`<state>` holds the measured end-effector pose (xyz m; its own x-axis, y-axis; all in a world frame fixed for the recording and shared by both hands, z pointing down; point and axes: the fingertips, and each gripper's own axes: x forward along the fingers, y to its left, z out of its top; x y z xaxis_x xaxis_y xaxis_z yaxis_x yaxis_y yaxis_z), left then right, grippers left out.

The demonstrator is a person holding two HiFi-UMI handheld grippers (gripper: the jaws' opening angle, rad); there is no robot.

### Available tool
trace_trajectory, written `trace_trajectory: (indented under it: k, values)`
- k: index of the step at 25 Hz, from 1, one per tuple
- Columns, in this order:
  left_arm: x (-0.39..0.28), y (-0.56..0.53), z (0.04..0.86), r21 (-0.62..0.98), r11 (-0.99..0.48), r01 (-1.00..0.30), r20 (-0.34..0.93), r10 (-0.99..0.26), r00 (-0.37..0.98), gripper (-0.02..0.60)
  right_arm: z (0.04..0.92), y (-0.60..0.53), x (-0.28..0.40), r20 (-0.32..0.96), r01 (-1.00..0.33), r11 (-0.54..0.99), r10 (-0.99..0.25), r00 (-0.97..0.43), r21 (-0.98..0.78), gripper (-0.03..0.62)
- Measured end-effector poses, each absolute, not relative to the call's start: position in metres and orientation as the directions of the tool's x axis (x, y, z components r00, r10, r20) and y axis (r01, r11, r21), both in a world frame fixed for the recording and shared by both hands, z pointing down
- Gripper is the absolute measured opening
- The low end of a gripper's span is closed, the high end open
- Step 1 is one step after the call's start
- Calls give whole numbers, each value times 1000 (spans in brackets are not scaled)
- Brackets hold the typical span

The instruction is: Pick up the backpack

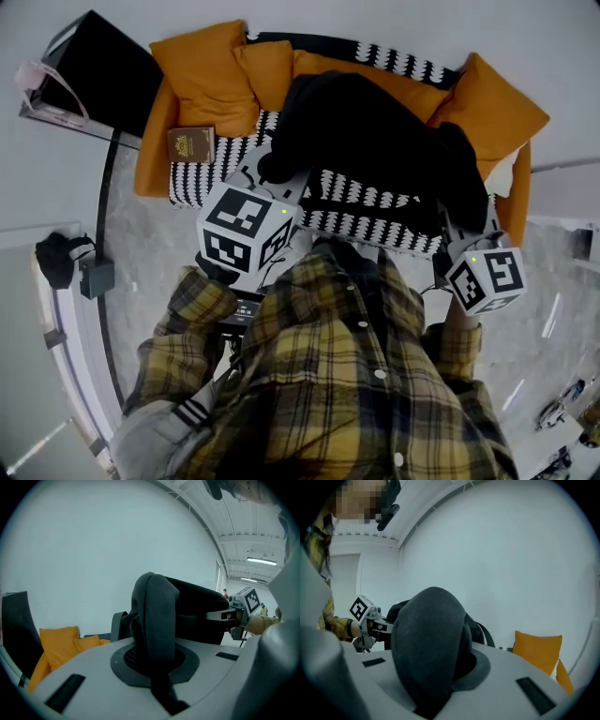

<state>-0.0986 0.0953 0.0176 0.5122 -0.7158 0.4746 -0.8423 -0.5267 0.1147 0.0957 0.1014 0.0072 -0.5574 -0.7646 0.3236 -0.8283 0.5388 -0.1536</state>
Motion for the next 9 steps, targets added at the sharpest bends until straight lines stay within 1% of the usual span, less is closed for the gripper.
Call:
trace_trajectory:
  k: [9]
  values:
    - [-96, 90, 18, 119, -532, -839, 482, -707, 517, 34, 7, 96, 98, 334, -831, 534, -763, -553, -156, 28]
